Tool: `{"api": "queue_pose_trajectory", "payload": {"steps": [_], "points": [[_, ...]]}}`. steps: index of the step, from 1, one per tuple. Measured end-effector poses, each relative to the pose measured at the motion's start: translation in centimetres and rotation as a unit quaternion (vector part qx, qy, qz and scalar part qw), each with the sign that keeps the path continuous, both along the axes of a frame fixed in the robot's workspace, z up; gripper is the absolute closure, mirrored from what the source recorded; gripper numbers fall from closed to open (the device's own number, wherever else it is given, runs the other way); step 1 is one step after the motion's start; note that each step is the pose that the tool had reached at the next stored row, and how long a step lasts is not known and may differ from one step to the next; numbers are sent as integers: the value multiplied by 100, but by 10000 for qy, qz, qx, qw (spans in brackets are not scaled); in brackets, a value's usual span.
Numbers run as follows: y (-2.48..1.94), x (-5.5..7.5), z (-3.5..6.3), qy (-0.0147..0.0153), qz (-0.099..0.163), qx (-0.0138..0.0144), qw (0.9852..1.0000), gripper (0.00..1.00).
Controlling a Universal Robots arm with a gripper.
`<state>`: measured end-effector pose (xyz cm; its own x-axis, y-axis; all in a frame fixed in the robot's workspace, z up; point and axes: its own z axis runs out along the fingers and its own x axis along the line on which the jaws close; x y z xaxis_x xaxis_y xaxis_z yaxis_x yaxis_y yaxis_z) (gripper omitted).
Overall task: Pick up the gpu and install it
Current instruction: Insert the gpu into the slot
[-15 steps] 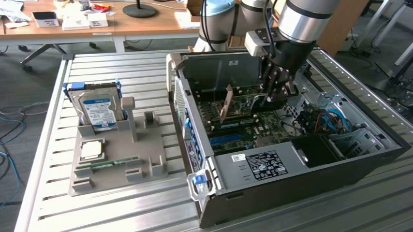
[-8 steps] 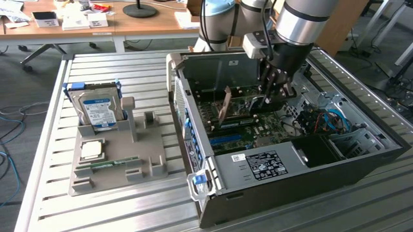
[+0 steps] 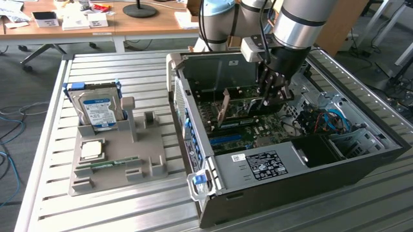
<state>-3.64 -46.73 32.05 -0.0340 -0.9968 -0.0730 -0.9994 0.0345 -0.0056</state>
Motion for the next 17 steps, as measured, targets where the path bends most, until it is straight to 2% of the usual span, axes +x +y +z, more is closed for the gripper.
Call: {"api": "queue_pose_trajectory", "payload": {"steps": [4,10,17], "points": [[0,0,-2,0,0,0,10000,73],[0,-7,-62,-5,0,1,10000,73],[0,-8,-67,-5,6,1,10000,73]]}}
